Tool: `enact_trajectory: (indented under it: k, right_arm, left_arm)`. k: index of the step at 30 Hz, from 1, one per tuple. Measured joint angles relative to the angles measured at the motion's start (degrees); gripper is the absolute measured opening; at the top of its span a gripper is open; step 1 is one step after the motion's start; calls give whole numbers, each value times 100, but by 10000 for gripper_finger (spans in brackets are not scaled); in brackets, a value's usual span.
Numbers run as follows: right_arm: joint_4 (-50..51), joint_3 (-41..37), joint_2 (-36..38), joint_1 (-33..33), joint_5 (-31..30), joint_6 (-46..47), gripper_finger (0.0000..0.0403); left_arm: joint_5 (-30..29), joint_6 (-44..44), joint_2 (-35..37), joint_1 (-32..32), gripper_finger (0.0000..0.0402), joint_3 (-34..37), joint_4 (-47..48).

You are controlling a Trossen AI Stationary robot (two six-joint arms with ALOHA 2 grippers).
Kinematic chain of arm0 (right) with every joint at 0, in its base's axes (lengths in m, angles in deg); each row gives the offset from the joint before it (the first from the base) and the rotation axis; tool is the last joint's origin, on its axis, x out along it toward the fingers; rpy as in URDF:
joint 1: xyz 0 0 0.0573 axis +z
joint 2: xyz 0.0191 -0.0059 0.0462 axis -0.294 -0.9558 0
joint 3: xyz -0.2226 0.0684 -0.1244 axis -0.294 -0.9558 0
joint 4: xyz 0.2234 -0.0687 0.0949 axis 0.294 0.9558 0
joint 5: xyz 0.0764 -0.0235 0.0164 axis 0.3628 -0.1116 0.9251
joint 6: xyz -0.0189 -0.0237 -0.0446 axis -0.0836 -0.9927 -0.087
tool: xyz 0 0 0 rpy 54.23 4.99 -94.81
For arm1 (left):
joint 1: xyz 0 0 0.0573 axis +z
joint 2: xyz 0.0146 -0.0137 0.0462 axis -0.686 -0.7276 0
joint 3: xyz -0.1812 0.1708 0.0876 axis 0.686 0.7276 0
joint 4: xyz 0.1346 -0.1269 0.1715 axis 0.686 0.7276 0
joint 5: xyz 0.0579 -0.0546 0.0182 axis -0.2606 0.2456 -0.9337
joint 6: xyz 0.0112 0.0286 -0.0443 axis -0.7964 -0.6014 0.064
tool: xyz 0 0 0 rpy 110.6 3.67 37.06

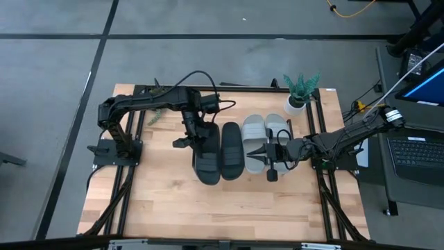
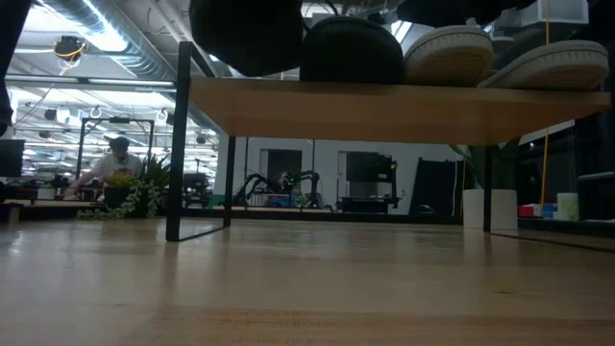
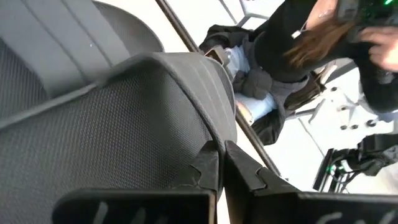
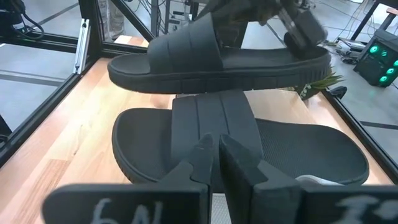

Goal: Pick and place slides into the shelf
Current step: Put the black slide on the shelf

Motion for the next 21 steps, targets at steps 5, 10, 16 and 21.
enact_trajectory:
  k: [5, 10, 16, 21]
  right_arm:
    - [118, 0, 0, -1, 2, 151, 28]
    - [201, 2, -51, 5, 4, 154, 28]
    - [182, 2, -205, 6, 4, 137, 28]
    - [160, 2, -240, 6, 4, 138, 28]
  left_arm:
    - [-6, 123, -278, 32, 0, -1, 81]
    - [2, 123, -316, 130, 0, -1, 94]
    - [9, 123, -316, 136, 1, -1, 94]
    - [-236, 114, -317, 138, 4, -1, 96]
